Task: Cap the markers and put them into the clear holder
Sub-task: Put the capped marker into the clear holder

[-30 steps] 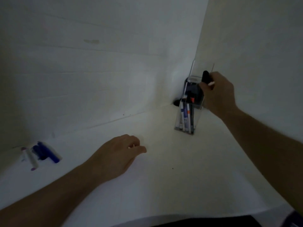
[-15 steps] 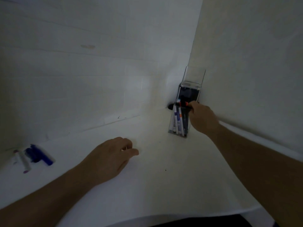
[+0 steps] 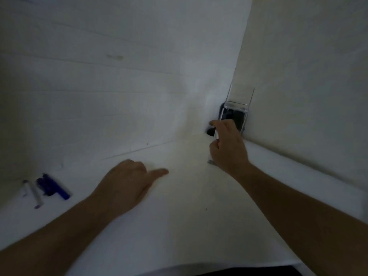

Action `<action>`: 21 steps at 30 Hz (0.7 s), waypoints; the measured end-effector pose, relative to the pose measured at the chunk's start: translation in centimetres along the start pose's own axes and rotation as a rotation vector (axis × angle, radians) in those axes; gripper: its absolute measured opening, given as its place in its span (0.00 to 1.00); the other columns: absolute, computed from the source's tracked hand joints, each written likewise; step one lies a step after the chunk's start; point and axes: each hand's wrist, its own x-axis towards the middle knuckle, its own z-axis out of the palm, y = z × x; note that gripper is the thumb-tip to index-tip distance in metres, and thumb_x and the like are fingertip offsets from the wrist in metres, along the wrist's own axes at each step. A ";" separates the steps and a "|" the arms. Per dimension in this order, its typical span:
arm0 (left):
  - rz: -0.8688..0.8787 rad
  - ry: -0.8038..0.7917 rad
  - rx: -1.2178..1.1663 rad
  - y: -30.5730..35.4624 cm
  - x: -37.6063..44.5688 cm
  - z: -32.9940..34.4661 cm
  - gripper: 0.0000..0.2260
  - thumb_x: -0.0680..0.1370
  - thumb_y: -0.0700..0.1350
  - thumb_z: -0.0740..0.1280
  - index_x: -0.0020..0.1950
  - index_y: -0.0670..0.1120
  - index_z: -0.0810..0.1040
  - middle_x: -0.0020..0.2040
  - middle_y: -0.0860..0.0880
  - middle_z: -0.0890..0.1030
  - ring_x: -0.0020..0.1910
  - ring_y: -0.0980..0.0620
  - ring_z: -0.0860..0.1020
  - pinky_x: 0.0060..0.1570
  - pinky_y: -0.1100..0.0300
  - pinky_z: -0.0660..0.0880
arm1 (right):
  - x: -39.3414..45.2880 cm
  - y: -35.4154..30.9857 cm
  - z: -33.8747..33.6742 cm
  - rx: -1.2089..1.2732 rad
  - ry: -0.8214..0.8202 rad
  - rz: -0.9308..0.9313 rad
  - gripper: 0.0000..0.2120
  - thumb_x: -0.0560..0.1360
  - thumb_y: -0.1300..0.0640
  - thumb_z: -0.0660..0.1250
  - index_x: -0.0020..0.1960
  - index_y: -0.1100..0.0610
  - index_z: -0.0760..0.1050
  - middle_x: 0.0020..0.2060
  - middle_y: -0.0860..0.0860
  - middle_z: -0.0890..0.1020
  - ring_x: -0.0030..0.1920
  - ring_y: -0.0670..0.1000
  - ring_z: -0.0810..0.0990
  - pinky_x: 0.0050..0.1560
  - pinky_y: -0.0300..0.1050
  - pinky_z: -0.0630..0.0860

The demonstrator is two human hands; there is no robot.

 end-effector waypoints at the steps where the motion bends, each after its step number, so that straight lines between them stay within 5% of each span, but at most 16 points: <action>1: -0.072 0.037 -0.005 -0.6 0.0 -1.1 0.25 0.74 0.45 0.57 0.71 0.61 0.68 0.36 0.51 0.78 0.36 0.45 0.76 0.40 0.53 0.75 | -0.3 -1.5 0.8 0.066 -0.037 -0.010 0.27 0.72 0.65 0.64 0.70 0.51 0.68 0.60 0.51 0.71 0.55 0.51 0.75 0.54 0.48 0.78; 4: -0.416 0.276 -0.044 -3.6 -0.7 -4.7 0.31 0.74 0.33 0.57 0.72 0.60 0.66 0.39 0.51 0.79 0.42 0.45 0.76 0.44 0.51 0.74 | -1.3 -7.0 3.9 0.246 -0.164 -0.071 0.29 0.73 0.63 0.64 0.72 0.48 0.66 0.60 0.49 0.72 0.53 0.49 0.75 0.55 0.46 0.75; 7: -0.699 0.517 -0.108 -6.7 -2.5 -8.0 0.25 0.80 0.35 0.55 0.73 0.58 0.64 0.42 0.51 0.80 0.41 0.48 0.77 0.45 0.54 0.73 | -2.5 -13.0 6.9 0.364 -0.307 -0.183 0.29 0.73 0.62 0.65 0.73 0.48 0.67 0.58 0.49 0.73 0.45 0.44 0.70 0.53 0.41 0.72; 10: -0.859 0.602 -0.161 -10.0 -4.2 -9.8 0.25 0.77 0.36 0.51 0.69 0.57 0.67 0.44 0.49 0.79 0.40 0.50 0.77 0.42 0.58 0.73 | -3.9 -18.4 9.6 0.486 -0.418 -0.295 0.27 0.76 0.58 0.65 0.74 0.47 0.67 0.59 0.49 0.73 0.49 0.46 0.73 0.57 0.41 0.73; 14: -0.925 0.356 0.010 -13.1 -5.9 -9.7 0.23 0.70 0.34 0.54 0.56 0.53 0.77 0.55 0.47 0.76 0.47 0.45 0.78 0.39 0.58 0.74 | -5.2 -23.8 12.7 0.582 -0.557 -0.389 0.21 0.79 0.51 0.64 0.72 0.44 0.70 0.57 0.50 0.72 0.53 0.49 0.72 0.58 0.47 0.75; 17: -1.063 0.203 -0.025 -13.3 -6.1 -9.1 0.17 0.73 0.33 0.57 0.50 0.52 0.76 0.49 0.49 0.77 0.41 0.50 0.76 0.29 0.61 0.69 | -5.2 -26.1 14.6 0.512 -0.635 -0.439 0.19 0.80 0.49 0.62 0.70 0.43 0.73 0.55 0.51 0.72 0.56 0.54 0.70 0.56 0.51 0.74; 21: -1.139 0.110 -0.081 -13.6 -6.5 -9.0 0.14 0.72 0.34 0.57 0.46 0.52 0.76 0.47 0.49 0.80 0.39 0.50 0.78 0.35 0.55 0.79 | -4.6 -26.6 15.4 0.428 -0.620 -0.426 0.15 0.79 0.48 0.62 0.62 0.51 0.76 0.51 0.53 0.75 0.53 0.57 0.73 0.52 0.53 0.75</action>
